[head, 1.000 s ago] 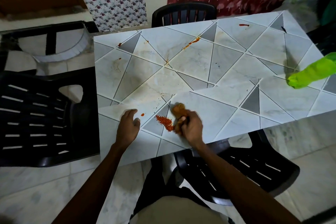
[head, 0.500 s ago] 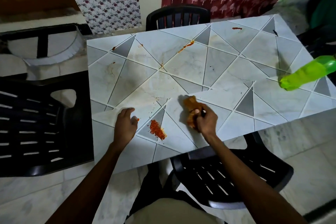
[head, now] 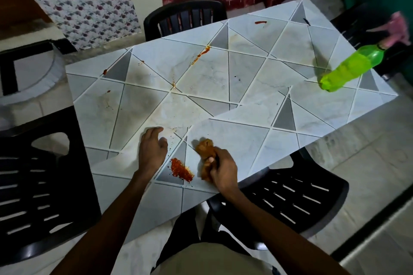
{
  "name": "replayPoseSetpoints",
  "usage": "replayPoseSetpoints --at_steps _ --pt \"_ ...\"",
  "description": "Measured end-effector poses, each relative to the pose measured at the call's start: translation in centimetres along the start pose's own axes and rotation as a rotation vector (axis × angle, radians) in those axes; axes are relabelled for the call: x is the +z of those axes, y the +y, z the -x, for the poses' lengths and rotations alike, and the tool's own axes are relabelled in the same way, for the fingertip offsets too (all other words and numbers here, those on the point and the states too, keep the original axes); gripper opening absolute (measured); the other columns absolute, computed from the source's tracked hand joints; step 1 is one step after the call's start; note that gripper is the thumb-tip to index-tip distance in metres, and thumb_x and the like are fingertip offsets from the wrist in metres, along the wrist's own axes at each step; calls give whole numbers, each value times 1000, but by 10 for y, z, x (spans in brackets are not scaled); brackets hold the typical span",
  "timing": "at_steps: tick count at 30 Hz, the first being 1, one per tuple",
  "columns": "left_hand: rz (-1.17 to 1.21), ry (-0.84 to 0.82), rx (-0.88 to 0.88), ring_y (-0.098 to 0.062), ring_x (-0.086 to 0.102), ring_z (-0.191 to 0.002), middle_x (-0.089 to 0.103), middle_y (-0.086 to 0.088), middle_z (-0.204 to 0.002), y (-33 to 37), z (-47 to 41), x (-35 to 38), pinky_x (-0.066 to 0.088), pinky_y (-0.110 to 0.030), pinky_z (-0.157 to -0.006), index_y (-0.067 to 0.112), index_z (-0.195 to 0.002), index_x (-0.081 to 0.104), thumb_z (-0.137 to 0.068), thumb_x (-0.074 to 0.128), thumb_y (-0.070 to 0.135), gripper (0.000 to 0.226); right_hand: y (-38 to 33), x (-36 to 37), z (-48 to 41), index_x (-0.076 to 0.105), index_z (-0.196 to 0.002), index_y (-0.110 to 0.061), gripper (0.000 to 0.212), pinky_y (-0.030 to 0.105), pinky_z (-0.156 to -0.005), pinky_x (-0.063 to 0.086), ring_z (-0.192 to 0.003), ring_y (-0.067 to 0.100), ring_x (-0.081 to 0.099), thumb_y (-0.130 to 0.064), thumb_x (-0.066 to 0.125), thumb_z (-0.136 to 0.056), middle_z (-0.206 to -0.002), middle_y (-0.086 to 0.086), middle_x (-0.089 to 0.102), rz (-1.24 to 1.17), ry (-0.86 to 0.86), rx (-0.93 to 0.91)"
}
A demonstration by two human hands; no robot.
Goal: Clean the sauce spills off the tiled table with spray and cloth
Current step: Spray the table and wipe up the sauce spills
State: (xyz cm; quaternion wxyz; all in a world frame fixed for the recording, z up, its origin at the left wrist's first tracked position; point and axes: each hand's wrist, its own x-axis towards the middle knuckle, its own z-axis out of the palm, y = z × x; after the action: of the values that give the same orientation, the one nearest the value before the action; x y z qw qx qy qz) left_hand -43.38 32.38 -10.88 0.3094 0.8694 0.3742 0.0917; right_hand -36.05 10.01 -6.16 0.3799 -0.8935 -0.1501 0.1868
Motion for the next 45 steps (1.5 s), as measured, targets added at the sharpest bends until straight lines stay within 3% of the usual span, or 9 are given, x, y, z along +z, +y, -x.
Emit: replayPoseSetpoints --at_steps 4,7,16,21,26,29,33,40,45 --pt "-24 -27 68 -26 47 -126 55 -7 -134 11 -22 5 42 -39 -106 13 -128 58 -93 59 14 35 -12 -3 -19 70 -116 -13 29 21 -85 47 -94 17 66 -10 57 -90 -107 7 73 -129 -123 -53" --pt "-56 -64 142 -29 48 -126 55 -10 -133 18 -42 11 41 -41 -107 9 -128 58 -91 60 13 37 -9 -25 -60 70 -103 -18 28 32 -69 56 -70 16 68 -5 49 -89 -83 3 72 -338 -14 104" --pt "-135 -110 244 -30 52 -123 57 -11 -131 19 -92 21 42 -43 -108 6 -128 60 -87 64 12 42 48 -131 -215 70 -101 -12 38 35 -66 45 -84 41 65 -18 43 -74 -91 16 72 169 366 128" --pt "-175 -119 295 -31 51 -122 57 -12 -130 15 -99 19 40 -45 -108 4 -125 62 -86 64 11 39 36 -86 -193 69 -109 -19 40 41 -79 53 -94 35 64 -12 48 -75 -104 10 68 223 203 34" --pt "-181 -122 307 -32 48 -125 57 -14 -132 13 -97 18 38 -51 -109 5 -124 62 -84 54 20 43 1 -19 -115 63 -128 -27 50 28 -90 46 -107 19 54 -2 61 -85 -121 1 60 167 -142 -166" --pt "-172 -123 308 -33 48 -124 57 -14 -131 14 -98 18 39 -54 -107 5 -123 62 -84 53 20 43 -2 7 -76 64 -128 -23 44 28 -78 47 -97 23 57 -10 53 -88 -120 1 65 174 -176 -309" --pt "-145 -113 297 -32 48 -123 58 -14 -129 17 -96 16 39 -53 -107 5 -121 64 -84 53 18 40 -14 0 -66 71 -117 -25 44 26 -94 44 -109 14 55 -2 50 -86 -117 -1 63 48 -305 -254" --pt "-72 -82 273 -29 48 -122 59 -13 -126 15 -97 7 34 -40 -107 4 -119 64 -89 50 18 37 -17 -57 -181 72 -115 -10 44 10 -83 44 -97 22 66 -10 47 -79 -107 9 72 -63 174 -60" --pt "-149 -106 242 -36 52 -119 60 -19 -125 0 -103 -1 43 -51 -102 -1 -120 63 -89 48 28 44 6 -81 -284 70 -114 -14 42 32 -72 46 -91 39 65 -18 43 -82 -99 18 69 161 368 91"
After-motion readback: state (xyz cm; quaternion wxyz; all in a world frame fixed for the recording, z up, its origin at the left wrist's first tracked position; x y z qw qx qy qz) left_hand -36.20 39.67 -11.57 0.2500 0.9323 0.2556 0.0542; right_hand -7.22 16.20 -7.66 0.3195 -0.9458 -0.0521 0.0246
